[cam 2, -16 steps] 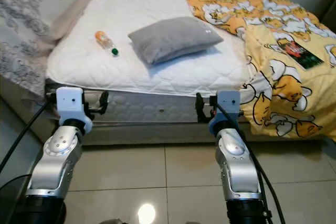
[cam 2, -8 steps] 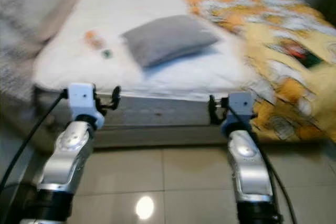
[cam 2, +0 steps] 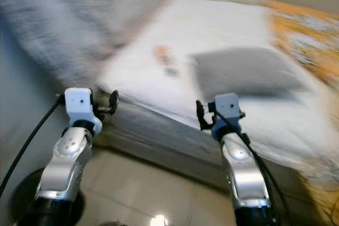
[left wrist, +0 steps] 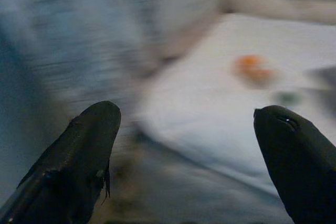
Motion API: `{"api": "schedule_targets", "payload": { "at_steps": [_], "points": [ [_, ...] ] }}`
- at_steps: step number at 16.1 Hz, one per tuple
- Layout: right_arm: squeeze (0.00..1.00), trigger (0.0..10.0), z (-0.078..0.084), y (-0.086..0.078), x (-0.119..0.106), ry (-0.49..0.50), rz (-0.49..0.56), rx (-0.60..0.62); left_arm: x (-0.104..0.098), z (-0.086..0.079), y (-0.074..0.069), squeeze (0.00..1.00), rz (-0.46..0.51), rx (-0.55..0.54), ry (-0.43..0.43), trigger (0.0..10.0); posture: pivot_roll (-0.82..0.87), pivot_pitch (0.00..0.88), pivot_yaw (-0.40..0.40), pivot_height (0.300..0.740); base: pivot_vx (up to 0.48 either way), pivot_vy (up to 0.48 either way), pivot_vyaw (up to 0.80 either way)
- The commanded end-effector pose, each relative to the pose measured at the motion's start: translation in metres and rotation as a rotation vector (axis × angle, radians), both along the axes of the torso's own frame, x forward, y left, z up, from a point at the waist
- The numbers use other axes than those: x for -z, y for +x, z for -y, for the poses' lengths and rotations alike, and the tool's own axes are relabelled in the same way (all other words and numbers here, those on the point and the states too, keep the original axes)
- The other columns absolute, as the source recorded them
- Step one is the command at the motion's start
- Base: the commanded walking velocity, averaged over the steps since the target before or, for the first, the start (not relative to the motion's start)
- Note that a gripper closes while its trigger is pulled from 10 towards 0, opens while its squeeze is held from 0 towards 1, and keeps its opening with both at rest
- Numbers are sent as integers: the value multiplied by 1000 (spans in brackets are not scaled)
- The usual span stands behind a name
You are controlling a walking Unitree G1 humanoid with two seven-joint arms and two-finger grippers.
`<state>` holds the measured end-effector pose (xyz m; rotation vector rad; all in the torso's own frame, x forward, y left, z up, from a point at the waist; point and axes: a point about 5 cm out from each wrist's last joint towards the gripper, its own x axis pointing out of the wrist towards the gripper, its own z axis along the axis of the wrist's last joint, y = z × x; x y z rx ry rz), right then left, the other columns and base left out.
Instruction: Clean up the room
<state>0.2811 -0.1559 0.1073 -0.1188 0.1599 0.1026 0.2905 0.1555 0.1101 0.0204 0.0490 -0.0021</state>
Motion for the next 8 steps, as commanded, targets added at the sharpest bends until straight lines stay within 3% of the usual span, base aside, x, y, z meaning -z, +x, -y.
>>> {"api": "schedule_targets", "payload": {
  "at_steps": [1, 8],
  "points": [
    [1000, 10000, 0, 1, 1, -22, -16, -2, -2, -1, 0, 0, 4, -11, 9, 10000, -57, 0, -38, 740, 446, 0, 794],
    [1000, 10000, -2, 5, -4, -18, 0, 19, -3, -6, -5, 0, 10, 7, 28, 10000, -52, 0, -48, 740, 445, 0, 0]
  ]
}}
